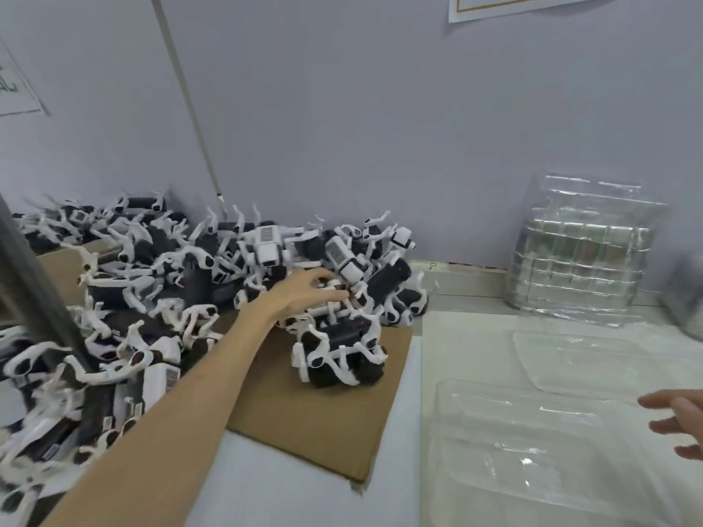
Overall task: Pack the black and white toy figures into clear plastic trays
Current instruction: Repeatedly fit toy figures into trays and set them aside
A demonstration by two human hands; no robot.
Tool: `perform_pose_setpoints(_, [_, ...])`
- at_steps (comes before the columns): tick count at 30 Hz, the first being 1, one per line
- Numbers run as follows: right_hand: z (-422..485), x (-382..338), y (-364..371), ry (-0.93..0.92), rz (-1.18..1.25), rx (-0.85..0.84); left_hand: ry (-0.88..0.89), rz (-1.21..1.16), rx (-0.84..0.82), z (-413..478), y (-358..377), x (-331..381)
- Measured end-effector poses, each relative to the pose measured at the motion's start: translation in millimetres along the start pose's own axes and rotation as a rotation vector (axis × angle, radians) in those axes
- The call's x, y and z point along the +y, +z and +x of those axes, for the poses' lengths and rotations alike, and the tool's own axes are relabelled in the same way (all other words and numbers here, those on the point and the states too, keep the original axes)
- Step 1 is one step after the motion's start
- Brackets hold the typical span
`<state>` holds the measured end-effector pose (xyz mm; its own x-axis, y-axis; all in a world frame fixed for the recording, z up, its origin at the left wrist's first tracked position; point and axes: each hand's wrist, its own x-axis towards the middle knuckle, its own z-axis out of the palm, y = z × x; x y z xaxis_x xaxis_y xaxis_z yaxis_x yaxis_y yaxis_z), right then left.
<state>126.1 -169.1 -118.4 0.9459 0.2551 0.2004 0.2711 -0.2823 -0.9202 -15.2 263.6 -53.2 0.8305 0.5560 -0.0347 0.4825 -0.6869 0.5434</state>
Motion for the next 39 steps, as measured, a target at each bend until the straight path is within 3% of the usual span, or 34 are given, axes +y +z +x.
perform_pose_setpoints(4, [-1.2, 9.9, 5.9, 0.016, -0.049, 0.03, 0.079, -0.06, -0.059, 2.0, 24.2, 39.7])
perform_pose_setpoints(8, [-9.9, 9.7, 2.5, -0.003, -0.075, 0.014, 0.122, -0.333, -0.117, -4.5, 46.3, 77.1])
perform_pose_setpoints(12, [-8.4, 8.8, -0.8, -0.002, -0.093, -0.024, 0.044, -0.501, -0.261, -27.3, 22.7, 108.9])
perform_pose_setpoints(14, [-4.6, 6.6, -3.0, 0.014, -0.095, -0.041, 0.041, -0.575, -0.187, -43.2, -9.1, 113.1])
perform_pose_setpoints(16, [-2.2, 1.6, -4.5, 0.027, -0.084, -0.058, 0.046, -0.491, 0.115, -66.4, -42.8, 96.6])
perform_pose_setpoints(18, [-0.8, -4.6, -5.7, 0.041, -0.05, -0.101, -0.022, -0.194, 0.483, -99.6, -69.0, 46.7])
perform_pose_setpoints(20, [-3.8, -11.7, -7.6, 0.042, -0.001, -0.165, -0.255, 0.049, 0.665, -147.2, -86.6, -18.5])
perform_pose_setpoints(23, [-18.1, -19.3, -8.5, -0.011, 0.039, -0.244, -0.527, -0.059, 0.656, -198.1, -88.1, -108.6])
perform_pose_setpoints(27, [-35.9, -25.0, -4.3, -0.028, 0.037, -0.369, -0.552, 0.133, 0.525, -204.3, -45.9, -157.5])
perform_pose_setpoints(30, [-37.9, -20.9, 2.8, 0.002, -0.004, -0.407, -0.605, 0.046, 0.508, -187.4, -28.6, -141.3])
perform_pose_setpoints(32, [-36.2, -17.1, 4.4, 0.035, -0.047, -0.409, -0.528, 0.053, 0.414, -170.9, -14.6, -122.1])
perform_pose_setpoints(36, [-29.0, -9.5, -2.5, 0.075, -0.093, -0.305, -0.337, -0.033, 0.452, -127.2, 32.6, -53.7])
perform_pose_setpoints(39, [-22.3, -4.0, -14.2, 0.082, -0.096, -0.195, -0.333, 0.014, 0.506, -85.4, 48.2, -10.9])
